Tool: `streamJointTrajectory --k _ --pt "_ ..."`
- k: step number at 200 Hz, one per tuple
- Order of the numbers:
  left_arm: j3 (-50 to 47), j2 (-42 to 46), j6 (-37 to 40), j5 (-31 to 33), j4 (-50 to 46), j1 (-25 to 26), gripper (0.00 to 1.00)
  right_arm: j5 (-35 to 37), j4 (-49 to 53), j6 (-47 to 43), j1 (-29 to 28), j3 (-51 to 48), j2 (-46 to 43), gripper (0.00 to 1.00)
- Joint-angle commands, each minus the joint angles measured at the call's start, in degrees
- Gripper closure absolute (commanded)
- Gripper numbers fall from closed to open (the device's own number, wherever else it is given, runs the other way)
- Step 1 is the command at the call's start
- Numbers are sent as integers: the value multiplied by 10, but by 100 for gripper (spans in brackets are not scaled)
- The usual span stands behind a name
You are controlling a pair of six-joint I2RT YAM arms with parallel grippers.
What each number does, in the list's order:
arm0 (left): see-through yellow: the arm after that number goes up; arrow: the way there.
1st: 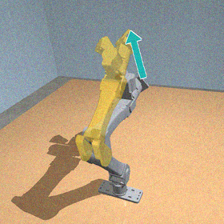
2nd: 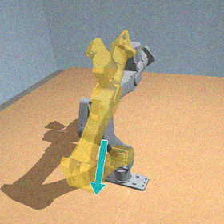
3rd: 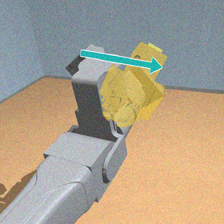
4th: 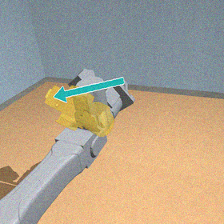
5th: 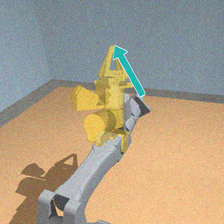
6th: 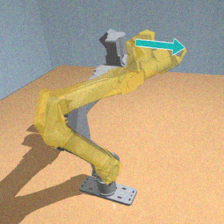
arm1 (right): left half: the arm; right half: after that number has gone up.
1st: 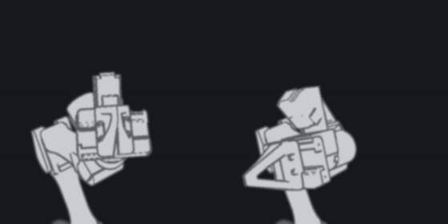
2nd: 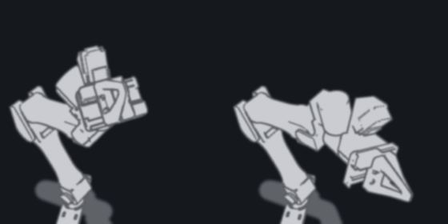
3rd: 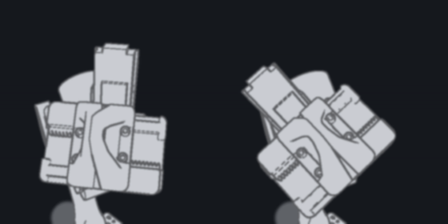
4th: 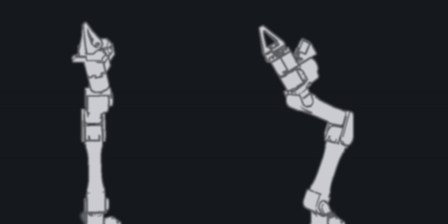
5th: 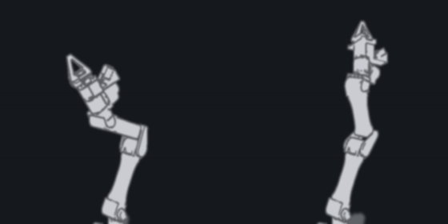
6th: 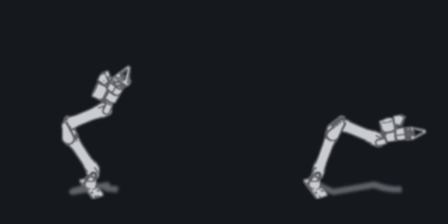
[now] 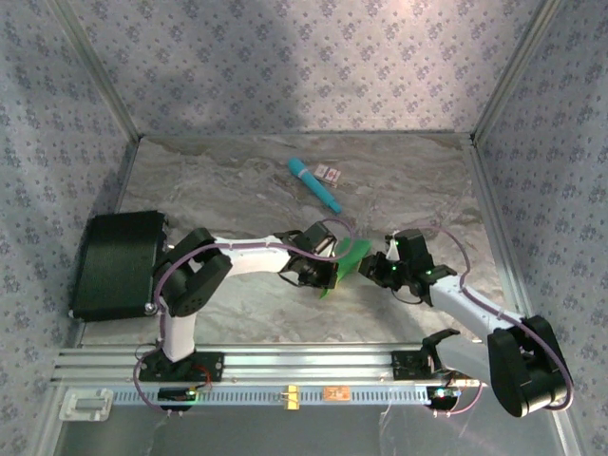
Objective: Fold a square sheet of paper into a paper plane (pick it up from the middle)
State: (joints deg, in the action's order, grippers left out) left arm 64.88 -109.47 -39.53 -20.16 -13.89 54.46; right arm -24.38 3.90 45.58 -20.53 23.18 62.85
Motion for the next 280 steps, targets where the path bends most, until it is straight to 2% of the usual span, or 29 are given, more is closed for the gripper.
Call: streamJointTrajectory --k 1,34,69,109,177,203,242,280 --pt "-13 -13 4 -29 23 -4 100 13 -36 -15 -8 -12 -8 80" --pt "-20 -21 1 -49 37 -9 100 6 -63 -21 -12 -20 -6 81" --pt "-15 -27 2 -54 36 -9 100 -50 -105 -31 -19 -20 9 81" --pt "-11 -30 -1 -53 37 -10 100 -37 -101 -37 -44 -1 38 84" --pt "-9 -41 -23 -71 50 -12 100 -33 -136 -30 -43 -3 84 85" --pt "-15 -43 -54 -73 65 -12 100 -19 -136 -19 -33 -3 90 85" --pt "-37 -43 -119 -87 127 -12 100 -61 -153 -23 -17 3 101 85" --pt "-34 -49 -147 -100 144 -11 100 -84 -169 -24 -15 4 118 85"
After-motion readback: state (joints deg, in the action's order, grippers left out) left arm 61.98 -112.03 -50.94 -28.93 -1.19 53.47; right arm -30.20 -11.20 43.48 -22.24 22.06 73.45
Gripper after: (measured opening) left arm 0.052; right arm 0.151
